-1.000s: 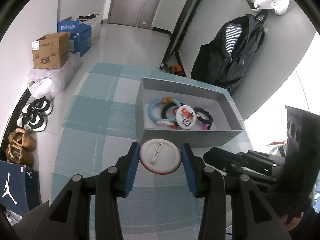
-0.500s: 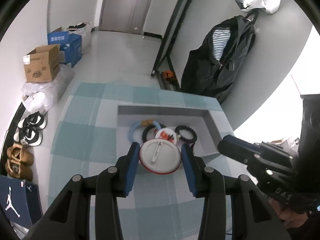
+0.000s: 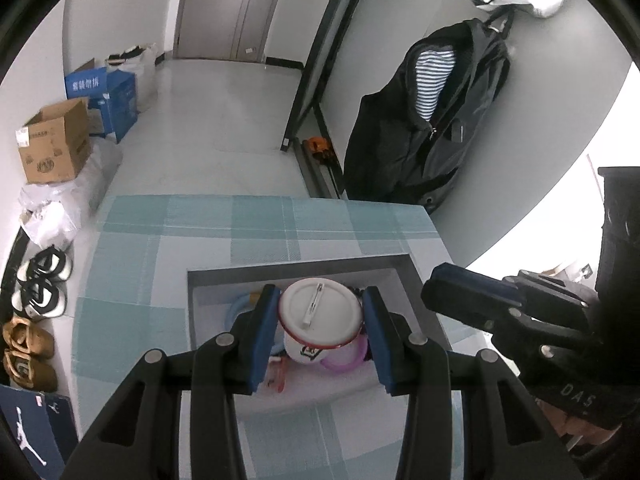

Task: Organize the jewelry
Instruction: 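Drop the red-rimmed badge into the box while the right gripper drops a charm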

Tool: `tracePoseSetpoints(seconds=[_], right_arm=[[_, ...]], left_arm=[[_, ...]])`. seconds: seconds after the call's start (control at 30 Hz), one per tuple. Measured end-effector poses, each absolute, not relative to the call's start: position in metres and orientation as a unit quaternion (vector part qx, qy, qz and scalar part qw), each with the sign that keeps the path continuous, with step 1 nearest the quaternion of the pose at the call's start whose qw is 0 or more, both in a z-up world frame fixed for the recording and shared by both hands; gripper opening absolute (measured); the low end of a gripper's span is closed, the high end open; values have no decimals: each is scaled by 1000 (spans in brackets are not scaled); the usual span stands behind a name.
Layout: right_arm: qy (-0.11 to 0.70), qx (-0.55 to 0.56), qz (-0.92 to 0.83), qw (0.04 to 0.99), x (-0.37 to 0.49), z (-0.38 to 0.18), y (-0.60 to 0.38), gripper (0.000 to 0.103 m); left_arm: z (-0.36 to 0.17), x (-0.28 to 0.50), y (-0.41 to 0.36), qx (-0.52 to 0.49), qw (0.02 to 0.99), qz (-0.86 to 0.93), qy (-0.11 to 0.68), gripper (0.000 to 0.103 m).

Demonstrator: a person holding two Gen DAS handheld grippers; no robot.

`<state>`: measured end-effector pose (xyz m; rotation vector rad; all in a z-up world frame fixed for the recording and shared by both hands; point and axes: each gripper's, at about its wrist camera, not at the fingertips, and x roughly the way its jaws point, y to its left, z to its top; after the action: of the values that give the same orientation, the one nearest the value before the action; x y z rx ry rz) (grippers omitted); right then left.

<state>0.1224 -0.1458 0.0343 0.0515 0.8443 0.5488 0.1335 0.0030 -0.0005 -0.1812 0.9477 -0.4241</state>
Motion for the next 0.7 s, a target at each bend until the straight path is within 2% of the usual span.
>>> tracePoseSetpoints(seconds=[0.37, 0.7], right_arm=[[417, 73, 258, 868, 148, 16, -156, 12], [434, 73, 257, 860, 155, 2, -153, 12]], left_arm=[[-17, 151, 0, -105, 848, -214, 473, 37], [-21, 156, 2, -117, 844, -227, 472, 37]])
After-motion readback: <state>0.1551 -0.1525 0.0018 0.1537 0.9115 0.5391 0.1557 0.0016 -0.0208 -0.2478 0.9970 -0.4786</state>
